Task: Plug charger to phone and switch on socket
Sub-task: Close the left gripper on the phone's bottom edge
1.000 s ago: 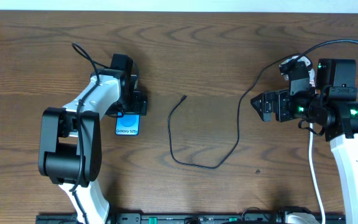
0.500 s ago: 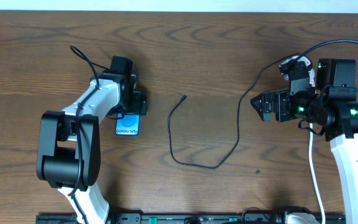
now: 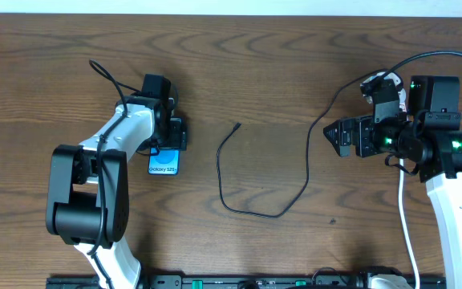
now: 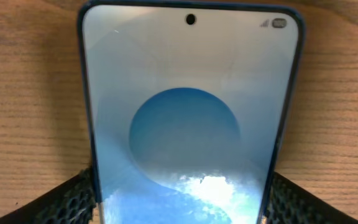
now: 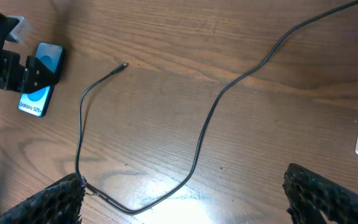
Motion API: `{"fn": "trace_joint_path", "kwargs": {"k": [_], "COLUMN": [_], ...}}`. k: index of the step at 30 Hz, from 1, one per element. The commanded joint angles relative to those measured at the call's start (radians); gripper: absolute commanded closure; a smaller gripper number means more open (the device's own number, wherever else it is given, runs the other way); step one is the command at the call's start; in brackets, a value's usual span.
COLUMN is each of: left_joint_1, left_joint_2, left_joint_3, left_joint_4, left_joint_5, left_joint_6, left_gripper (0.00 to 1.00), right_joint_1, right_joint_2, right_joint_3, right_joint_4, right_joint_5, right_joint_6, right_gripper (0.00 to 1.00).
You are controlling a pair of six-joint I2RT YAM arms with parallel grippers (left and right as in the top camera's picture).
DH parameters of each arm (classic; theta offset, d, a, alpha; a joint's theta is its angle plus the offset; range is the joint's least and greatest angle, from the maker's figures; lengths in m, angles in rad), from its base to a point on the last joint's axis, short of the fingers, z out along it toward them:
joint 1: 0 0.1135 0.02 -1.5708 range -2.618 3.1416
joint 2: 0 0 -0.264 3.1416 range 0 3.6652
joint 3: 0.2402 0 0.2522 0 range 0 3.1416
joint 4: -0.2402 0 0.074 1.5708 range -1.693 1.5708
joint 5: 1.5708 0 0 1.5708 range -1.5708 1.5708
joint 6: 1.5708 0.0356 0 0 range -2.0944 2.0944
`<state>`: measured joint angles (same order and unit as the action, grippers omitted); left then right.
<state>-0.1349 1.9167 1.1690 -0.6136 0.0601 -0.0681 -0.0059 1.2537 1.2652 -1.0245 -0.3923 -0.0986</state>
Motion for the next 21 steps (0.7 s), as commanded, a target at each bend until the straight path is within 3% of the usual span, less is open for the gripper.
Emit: {"fn": "trace_joint_path", "kwargs": {"k": [1,21], "left_joint_1": [0.002,0.003], "left_joint_2": [0.056,0.013], "left_joint_3": [-0.053,0.065], "left_joint_4": [-0.025,-0.134], "left_joint_5": [0.044,0.045], "left_joint_6": [-0.043,-0.087], "left_gripper": [0.23,0.27], "right_joint_1": [0.007,0.007], "right_joint_2": [0.003,0.003], "right_joint_3": [0.008,0.008], "right_joint_4": [-0.001,0.001], "right_joint_5": [0.001,0.001], "right_joint_6": [-0.014,-0.014], "right_gripper": [0.01,0.01]}}
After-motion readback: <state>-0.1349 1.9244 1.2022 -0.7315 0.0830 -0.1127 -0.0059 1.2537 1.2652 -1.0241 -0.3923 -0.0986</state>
